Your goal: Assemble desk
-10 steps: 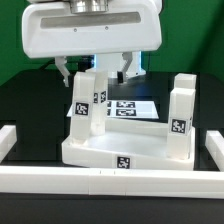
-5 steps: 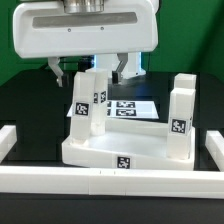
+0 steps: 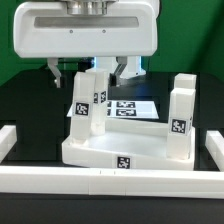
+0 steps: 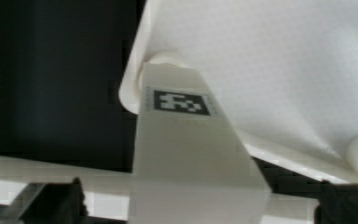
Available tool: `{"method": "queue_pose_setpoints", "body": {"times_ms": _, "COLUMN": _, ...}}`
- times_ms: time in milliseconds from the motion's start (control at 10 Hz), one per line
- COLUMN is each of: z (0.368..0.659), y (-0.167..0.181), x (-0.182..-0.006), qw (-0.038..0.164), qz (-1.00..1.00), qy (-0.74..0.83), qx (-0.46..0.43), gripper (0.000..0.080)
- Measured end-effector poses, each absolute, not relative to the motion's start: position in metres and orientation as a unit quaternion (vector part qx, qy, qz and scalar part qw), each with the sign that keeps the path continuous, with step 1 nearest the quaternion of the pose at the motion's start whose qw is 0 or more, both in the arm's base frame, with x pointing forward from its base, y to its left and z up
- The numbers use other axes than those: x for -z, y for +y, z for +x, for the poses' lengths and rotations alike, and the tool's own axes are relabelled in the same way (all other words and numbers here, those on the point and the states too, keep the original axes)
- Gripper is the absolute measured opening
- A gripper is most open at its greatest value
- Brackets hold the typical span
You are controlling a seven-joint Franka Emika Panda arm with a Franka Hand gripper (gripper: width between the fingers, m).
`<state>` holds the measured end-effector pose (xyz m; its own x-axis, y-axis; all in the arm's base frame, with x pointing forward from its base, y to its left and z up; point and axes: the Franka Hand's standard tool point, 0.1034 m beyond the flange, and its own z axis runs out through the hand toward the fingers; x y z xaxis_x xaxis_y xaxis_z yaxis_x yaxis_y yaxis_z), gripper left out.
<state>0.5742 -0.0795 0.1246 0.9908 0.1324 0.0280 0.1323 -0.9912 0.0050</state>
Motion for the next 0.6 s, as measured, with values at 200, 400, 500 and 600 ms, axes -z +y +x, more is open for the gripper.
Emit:
{"method": "queue_pose_setpoints", "body": {"times_ms": 200, "z": 0.5728, "y": -0.0808, "x": -0.1218, "qw": 0.001, "qz": 0.998, "qy": 0.068, "qx": -0.012, "gripper": 0.0646}}
{"method": "queue_pose_setpoints", "body": {"times_ms": 400, "z": 0.5728, "y": -0.0807, "x": -0.1218, "qw": 0.001, "qz": 0.998, "qy": 0.070, "qx": -0.012, "gripper": 0.0463}}
{"method": "queue_pose_setpoints", "body": {"times_ms": 500, "z": 0.5728, "y": -0.0808, "x": -0.1218, "qw": 0.001, "qz": 0.998, "qy": 0.070, "qx": -0.012, "gripper": 0.0463}}
{"method": "queue_pose_setpoints", "body": {"times_ms": 600, "z": 0.5729, "y": -0.0808, "x": -0.1219, "qw": 0.001, "qz": 0.998, "qy": 0.070, "qx": -0.012, "gripper": 0.0289}}
